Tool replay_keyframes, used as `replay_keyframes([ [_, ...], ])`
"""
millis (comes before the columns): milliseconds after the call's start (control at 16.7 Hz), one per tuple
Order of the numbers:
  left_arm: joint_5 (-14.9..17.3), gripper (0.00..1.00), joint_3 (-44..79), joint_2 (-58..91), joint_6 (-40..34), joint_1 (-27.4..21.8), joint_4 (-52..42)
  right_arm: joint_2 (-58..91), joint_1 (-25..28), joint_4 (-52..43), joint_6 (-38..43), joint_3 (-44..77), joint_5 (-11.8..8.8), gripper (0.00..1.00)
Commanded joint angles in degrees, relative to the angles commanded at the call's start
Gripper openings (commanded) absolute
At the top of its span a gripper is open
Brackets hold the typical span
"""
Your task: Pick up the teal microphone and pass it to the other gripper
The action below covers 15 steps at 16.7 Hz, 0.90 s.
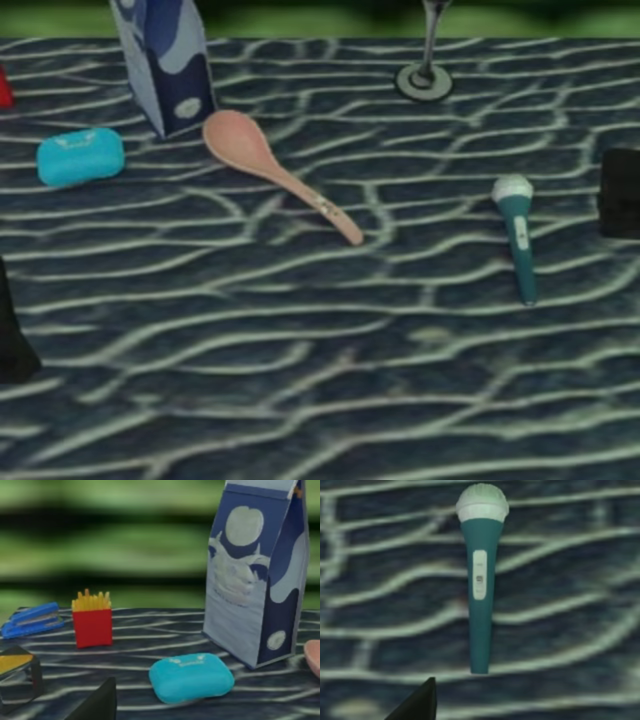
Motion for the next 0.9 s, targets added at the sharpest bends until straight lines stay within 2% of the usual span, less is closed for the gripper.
replay_keyframes([
  [240,0.0,1.00,0.0,0.0,0.0,0.0,0.0,21.3,3.7,-9.7,4.2,15.7,0.2,1.00],
  [480,0.0,1.00,0.0,0.0,0.0,0.0,0.0,35.8,6.4,-17.7,7.1,26.4,0.7,1.00],
  [900,0.0,1.00,0.0,0.0,0.0,0.0,0.0,42.0,7.6,-21.7,8.4,30.8,1.1,1.00],
])
